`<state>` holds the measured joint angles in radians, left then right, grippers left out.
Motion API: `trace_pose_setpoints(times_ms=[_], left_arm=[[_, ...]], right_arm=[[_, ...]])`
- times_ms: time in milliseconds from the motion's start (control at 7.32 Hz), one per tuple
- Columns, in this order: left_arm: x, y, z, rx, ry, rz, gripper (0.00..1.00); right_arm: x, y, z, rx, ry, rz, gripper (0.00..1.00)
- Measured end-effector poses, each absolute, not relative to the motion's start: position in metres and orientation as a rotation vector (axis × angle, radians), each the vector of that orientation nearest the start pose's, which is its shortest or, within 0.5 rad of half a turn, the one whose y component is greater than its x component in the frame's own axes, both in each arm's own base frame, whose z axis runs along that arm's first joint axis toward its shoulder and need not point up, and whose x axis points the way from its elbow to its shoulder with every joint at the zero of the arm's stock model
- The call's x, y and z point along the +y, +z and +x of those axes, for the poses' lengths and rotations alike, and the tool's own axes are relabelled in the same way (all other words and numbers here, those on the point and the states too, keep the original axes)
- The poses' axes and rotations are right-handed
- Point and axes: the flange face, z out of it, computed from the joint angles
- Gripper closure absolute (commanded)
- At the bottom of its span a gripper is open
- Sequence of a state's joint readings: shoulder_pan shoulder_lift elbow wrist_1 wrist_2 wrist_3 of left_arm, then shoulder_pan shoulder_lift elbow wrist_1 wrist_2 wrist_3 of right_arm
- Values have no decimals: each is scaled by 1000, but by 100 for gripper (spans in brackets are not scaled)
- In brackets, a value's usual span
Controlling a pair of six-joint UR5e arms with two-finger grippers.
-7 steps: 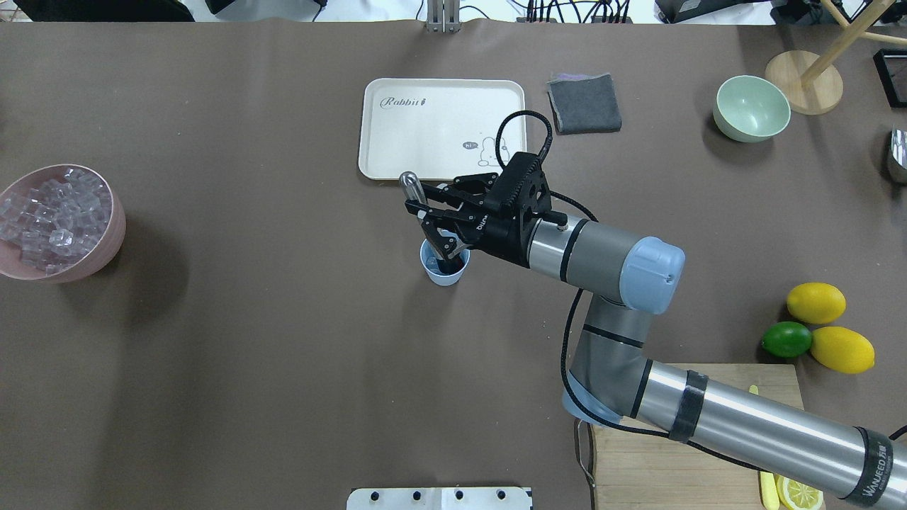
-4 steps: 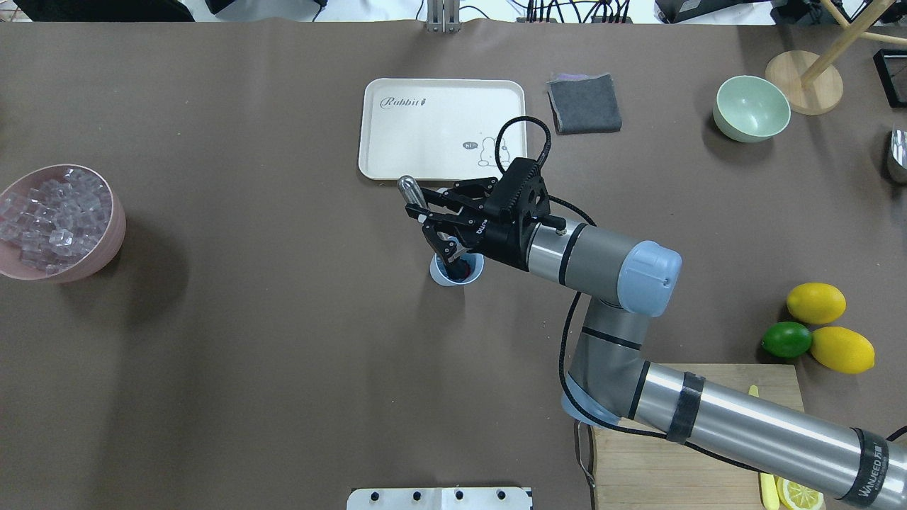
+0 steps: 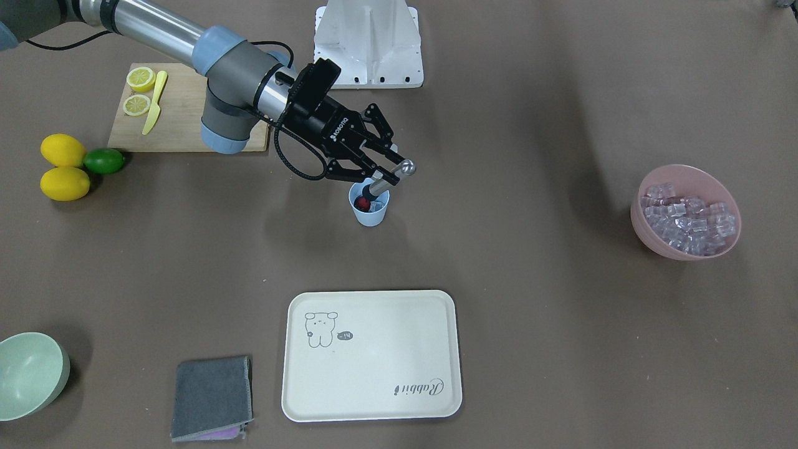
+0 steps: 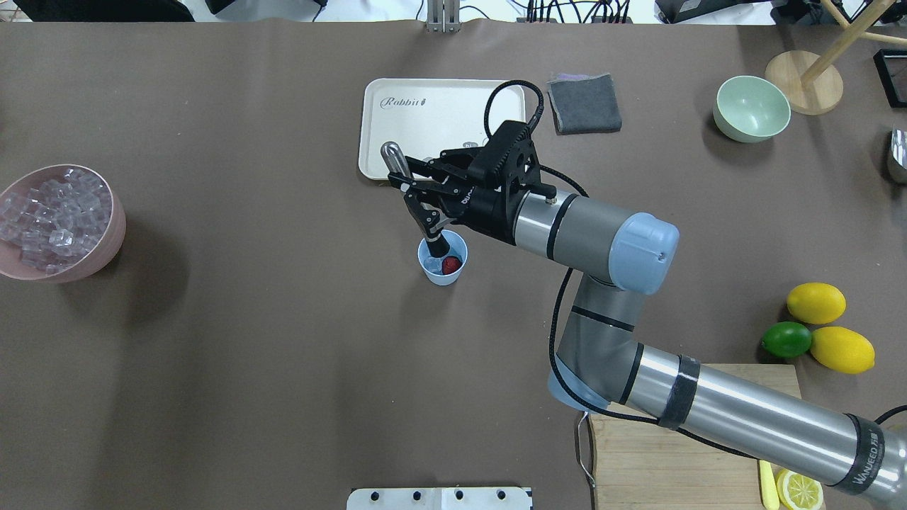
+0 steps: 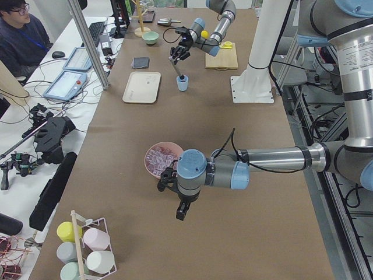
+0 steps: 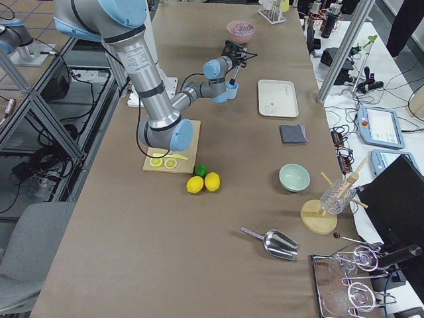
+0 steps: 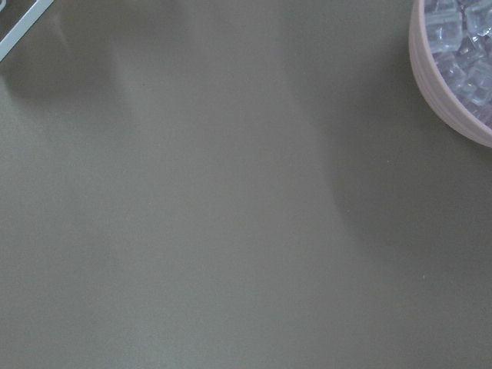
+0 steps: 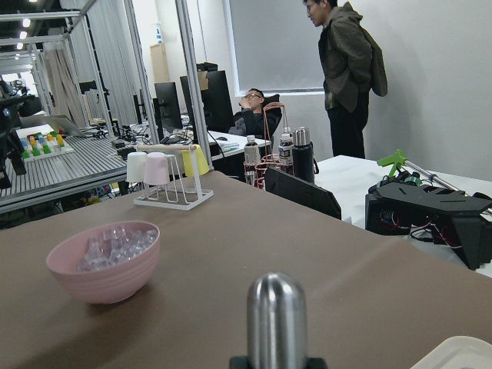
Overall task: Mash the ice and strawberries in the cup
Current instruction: 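Push the pestle down into the cup with the right gripper, pressing the contents, then lift the pestle out of the cup with the right gripper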
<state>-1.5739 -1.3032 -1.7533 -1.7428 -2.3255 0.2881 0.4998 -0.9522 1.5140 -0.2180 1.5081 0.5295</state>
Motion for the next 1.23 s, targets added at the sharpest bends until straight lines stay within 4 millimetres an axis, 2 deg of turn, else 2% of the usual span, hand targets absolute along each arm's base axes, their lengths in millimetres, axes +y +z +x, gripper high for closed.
trace_pose_setpoints(times_ms=[273, 410, 546, 820, 1093, 1230], left_arm=[[-384, 669, -66, 737, 304, 193, 1], [-385, 669, -66, 737, 304, 193, 1], [-385, 669, -66, 737, 304, 193, 1], [-384, 669, -66, 737, 304, 192, 1], [-384, 670, -66, 737, 304, 190, 1], [-384, 671, -66, 738, 303, 189, 1]], right_arm=[[-424, 121, -454, -1337, -194, 1173, 100], [-419, 114, -437, -1286, -163, 1086, 100], [-414, 127, -424, -1223, -144, 1006, 100], [-412, 184, -418, -1156, -12, 757, 100], [-425, 229, -415, -1049, 94, 419, 100], [-439, 253, -406, -957, 122, 266, 100]])
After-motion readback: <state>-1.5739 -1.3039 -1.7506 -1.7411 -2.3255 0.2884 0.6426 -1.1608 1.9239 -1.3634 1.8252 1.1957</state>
